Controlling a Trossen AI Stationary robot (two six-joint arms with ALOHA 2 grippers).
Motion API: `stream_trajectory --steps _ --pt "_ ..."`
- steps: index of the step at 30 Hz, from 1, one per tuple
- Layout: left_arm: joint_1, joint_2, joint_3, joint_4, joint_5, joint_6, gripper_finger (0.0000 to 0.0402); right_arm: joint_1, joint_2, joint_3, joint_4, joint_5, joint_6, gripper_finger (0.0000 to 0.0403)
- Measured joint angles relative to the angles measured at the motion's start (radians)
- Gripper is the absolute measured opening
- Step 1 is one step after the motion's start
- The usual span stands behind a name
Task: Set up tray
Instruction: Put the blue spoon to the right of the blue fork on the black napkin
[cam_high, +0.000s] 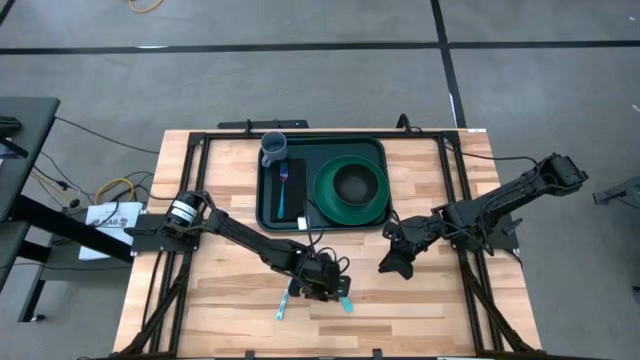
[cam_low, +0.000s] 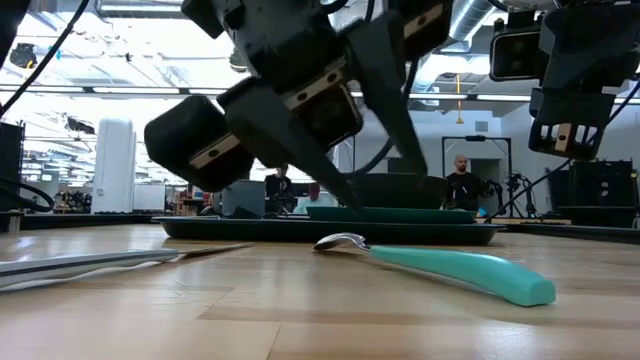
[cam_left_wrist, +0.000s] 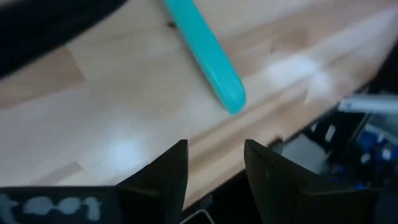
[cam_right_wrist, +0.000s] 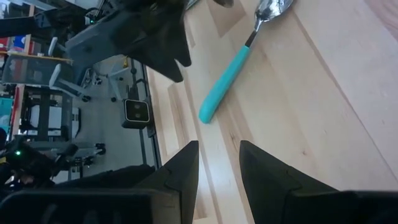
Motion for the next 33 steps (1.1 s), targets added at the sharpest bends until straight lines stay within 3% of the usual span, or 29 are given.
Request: stream_trajectory --steps 15,20,27,30,33 --pt "0.023 0.0 0.0 0.02 0.015 0.398 0.0144 0.0 0.0 0.003 0.0 -0.029 0.0 0.0108" --pt "0.035 0.0 0.0 0.024 0.069 0.794 0.0144 0.002 0.0 0.028 0.0 -0.073 -0.052 0.0108" --pt "0.039 0.0 0.017 -0.08 0.113 1.194 0.0144 0.002 0.0 0.065 -0.001 -0.093 -0.071 0.0108" --pt "0.039 -0.001 0.085 -0.243 0.032 1.43 0.0144 0.002 0.0 0.075 -0.001 -0.102 -0.071 0.0108" --pt "0.039 -0.002 0.16 -0.393 -0.143 1.676 0.0144 0.002 0.0 0.08 -0.004 -0.104 -0.07 0.0108"
